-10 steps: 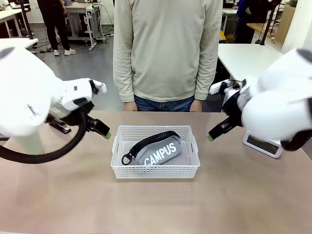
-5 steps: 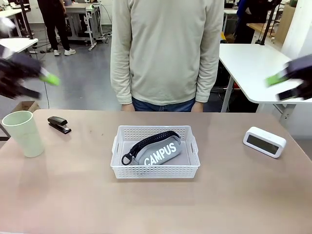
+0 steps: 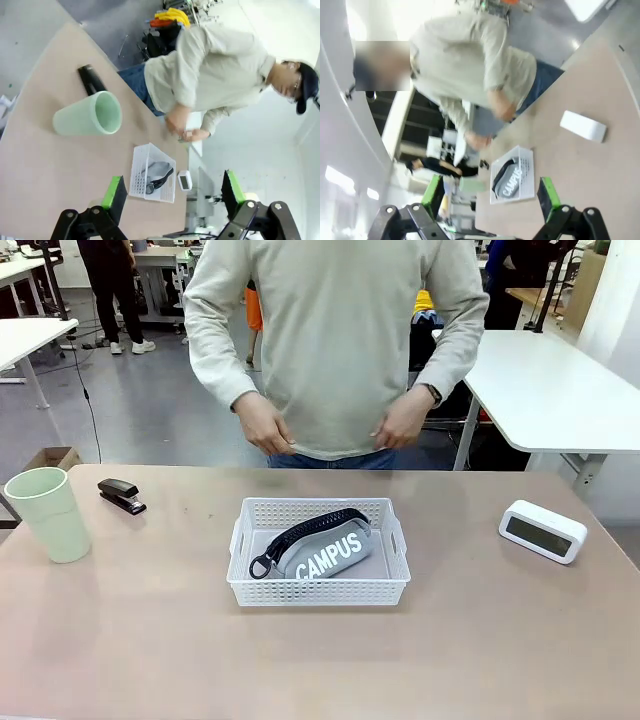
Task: Efficiently arrange items inside the basket to fit them all.
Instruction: Pick up the Digital clock and place it inside the Organizing basket.
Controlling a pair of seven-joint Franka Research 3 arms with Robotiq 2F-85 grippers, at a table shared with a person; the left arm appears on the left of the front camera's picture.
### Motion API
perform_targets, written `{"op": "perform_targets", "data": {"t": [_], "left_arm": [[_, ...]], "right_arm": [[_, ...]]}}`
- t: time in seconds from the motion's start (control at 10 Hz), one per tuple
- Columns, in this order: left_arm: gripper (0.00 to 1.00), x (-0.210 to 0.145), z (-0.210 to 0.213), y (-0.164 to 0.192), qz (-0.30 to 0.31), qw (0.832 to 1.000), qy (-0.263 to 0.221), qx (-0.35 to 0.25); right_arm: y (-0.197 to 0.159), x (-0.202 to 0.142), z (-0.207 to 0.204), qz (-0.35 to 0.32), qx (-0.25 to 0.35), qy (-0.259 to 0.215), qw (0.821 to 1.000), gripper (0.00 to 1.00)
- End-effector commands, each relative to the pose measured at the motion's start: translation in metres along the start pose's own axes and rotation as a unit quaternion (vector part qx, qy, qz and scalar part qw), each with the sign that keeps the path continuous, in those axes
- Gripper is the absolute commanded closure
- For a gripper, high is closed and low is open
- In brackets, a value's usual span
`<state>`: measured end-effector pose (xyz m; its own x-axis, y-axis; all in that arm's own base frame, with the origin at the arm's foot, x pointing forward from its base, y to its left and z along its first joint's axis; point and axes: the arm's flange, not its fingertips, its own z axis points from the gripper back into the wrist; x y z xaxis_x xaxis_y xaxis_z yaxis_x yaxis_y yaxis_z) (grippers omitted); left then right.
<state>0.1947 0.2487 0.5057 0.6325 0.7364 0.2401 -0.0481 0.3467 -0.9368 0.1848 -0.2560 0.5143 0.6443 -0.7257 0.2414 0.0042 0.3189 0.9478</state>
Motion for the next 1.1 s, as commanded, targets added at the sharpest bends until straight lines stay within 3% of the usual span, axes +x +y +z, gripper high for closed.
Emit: {"op": "perform_targets", "data": {"t": [0.0, 0.2, 0.3, 1.0], "left_arm": [[0.0, -0.04, -0.025, 0.057, 0.039, 0.999, 0.01, -0.028], [0.0, -0.038, -0.031, 0.069, 0.065, 0.997, -0.025, -0.019], [0.0, 0.001, 0.015, 0.057, 0.056, 0.998, -0.01, -0.018], [0.0, 0.001, 0.015, 0.057, 0.056, 0.998, -0.01, -0.018]], "right_arm": [[-0.05, -0.03, -0.025, -0.046, 0.021, -0.024, 0.998, 0.0], [-0.069, -0.028, -0.03, -0.079, 0.001, -0.058, 0.995, 0.0], [-0.05, 0.008, 0.017, -0.066, 0.006, -0.038, 0.997, 0.0], [-0.05, 0.008, 0.017, -0.066, 0.006, -0.038, 0.997, 0.0]]}}
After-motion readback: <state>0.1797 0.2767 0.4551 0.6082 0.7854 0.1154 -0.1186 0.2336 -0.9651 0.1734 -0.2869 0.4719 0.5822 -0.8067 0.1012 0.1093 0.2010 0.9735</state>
